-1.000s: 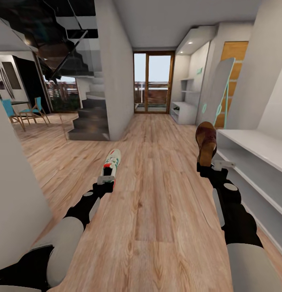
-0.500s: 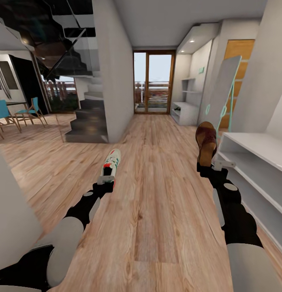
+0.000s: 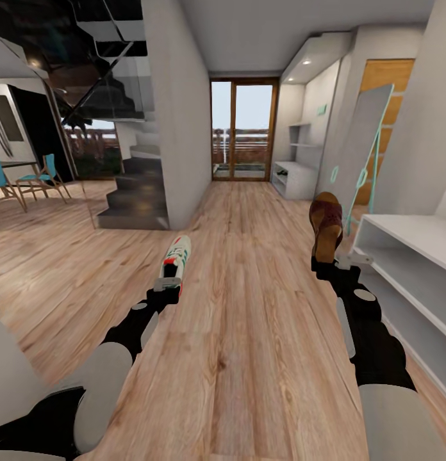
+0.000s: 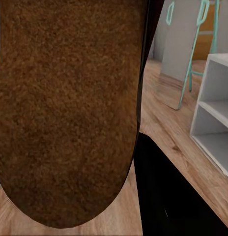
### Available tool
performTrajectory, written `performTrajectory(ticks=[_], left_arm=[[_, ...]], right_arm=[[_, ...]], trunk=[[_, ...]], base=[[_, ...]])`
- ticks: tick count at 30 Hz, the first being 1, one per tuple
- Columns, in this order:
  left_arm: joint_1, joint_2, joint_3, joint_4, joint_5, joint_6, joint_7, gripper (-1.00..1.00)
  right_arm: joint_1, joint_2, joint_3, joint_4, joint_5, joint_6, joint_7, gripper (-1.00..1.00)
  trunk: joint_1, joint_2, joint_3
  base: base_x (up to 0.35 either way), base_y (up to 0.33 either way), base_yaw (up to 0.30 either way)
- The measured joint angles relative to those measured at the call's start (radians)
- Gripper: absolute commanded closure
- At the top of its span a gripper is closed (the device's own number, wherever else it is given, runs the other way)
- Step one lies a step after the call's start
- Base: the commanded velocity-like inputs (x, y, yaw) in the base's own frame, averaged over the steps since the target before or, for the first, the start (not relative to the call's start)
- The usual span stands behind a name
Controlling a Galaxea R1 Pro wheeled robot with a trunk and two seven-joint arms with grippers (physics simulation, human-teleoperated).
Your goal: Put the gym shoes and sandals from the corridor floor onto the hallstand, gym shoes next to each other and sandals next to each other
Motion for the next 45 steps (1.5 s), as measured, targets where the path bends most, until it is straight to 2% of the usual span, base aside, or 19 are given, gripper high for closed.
performTrajectory(ticks=[45], left_arm=[[0.000,0.000,0.000,0.000,-0.001,0.000,0.000,1.00]], right_arm=[[0.000,0.000,0.000,0.000,-0.001,0.000,0.000,1.00]], trunk=[[0.000,0.000,0.000]], base=[[0.345,0.000,0.000]])
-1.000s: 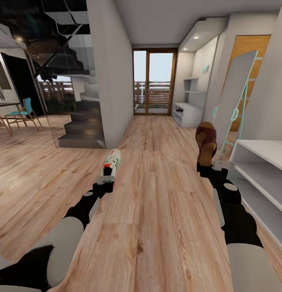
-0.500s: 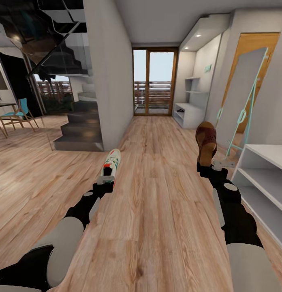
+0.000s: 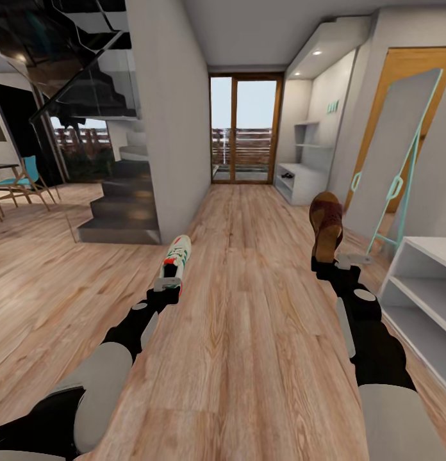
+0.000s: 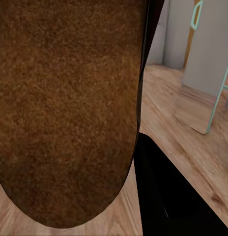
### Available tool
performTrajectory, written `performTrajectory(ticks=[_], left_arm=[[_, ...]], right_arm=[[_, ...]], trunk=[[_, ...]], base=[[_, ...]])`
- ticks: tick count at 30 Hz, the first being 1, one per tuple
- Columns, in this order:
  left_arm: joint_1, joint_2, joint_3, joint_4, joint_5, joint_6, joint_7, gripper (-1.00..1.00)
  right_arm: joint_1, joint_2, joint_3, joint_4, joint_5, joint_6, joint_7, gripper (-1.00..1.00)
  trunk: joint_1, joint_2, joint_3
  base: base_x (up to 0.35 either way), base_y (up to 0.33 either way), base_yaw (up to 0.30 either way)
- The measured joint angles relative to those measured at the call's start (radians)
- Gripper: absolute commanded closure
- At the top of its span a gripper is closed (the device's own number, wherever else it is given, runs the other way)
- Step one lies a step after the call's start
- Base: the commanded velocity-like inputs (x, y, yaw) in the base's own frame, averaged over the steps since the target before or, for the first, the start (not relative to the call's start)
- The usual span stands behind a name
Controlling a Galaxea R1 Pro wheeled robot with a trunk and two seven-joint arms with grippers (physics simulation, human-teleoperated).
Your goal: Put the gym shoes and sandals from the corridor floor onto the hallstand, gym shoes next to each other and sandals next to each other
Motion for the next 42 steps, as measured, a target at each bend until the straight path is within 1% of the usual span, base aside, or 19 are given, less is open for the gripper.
performTrajectory(ticks=[42], left_arm=[[0.000,0.000,0.000,0.000,0.001,0.000,0.001,1.00]], right_arm=[[0.000,0.000,-0.001,-0.001,0.000,0.000,0.000,1.00]], trunk=[[0.000,0.000,0.000]], base=[[0.345,0.000,0.000]])
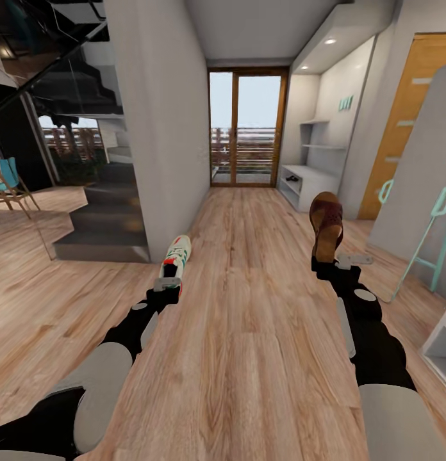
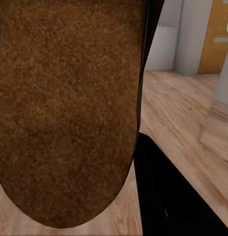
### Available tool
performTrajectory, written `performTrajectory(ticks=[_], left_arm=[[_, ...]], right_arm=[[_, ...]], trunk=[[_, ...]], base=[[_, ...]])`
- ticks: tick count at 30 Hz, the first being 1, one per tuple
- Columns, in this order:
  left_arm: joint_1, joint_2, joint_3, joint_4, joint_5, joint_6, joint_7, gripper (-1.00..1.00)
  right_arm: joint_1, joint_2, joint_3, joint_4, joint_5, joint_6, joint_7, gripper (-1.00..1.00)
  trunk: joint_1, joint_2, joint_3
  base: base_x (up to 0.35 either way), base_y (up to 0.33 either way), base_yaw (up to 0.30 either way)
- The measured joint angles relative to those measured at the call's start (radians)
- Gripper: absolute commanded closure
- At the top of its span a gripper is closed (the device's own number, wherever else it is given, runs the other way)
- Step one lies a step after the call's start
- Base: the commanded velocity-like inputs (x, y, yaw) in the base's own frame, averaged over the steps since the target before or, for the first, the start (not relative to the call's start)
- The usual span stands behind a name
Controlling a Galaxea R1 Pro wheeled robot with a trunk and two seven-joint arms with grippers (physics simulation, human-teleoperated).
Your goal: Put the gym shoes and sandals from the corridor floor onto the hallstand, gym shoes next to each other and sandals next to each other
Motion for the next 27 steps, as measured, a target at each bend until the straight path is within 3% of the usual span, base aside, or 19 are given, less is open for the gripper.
performTrajectory(ticks=[27], left_arm=[[0.000,0.000,0.000,0.000,0.000,0.001,0.000,1.00]], right_arm=[[0.000,0.000,0.000,-0.001,0.000,0.001,0.000,1.00]], trunk=[[0.000,0.000,0.000]], base=[[0.345,0.000,0.000]])
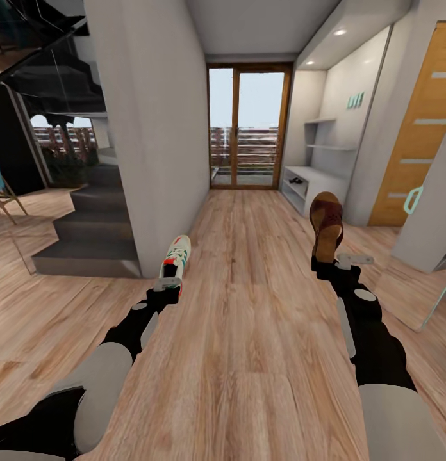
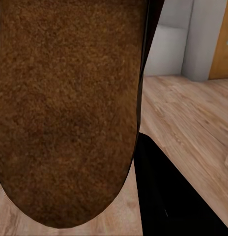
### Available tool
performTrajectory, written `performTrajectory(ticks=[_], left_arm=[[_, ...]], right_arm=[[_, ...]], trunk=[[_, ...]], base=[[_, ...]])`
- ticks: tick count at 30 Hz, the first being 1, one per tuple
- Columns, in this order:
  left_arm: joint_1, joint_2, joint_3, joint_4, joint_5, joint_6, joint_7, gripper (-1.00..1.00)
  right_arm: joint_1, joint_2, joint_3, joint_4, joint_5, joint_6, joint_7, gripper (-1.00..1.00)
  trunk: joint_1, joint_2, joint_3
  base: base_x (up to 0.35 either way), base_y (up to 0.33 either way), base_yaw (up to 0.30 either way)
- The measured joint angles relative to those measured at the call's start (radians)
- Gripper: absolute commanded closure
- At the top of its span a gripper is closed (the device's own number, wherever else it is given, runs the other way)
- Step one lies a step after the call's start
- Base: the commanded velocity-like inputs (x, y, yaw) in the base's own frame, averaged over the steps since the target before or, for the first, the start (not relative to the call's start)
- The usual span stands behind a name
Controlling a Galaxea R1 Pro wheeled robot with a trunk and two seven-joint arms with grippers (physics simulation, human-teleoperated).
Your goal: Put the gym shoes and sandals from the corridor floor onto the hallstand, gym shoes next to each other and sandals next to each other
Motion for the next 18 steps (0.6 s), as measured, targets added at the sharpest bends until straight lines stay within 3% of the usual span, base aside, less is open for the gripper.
performTrajectory(ticks=[18], left_arm=[[0.000,0.000,0.000,0.000,0.000,0.001,0.000,1.00]], right_arm=[[0.000,0.000,0.000,0.000,0.001,0.000,0.000,1.00]], trunk=[[0.000,0.000,0.000]], base=[[0.345,0.000,0.000]])
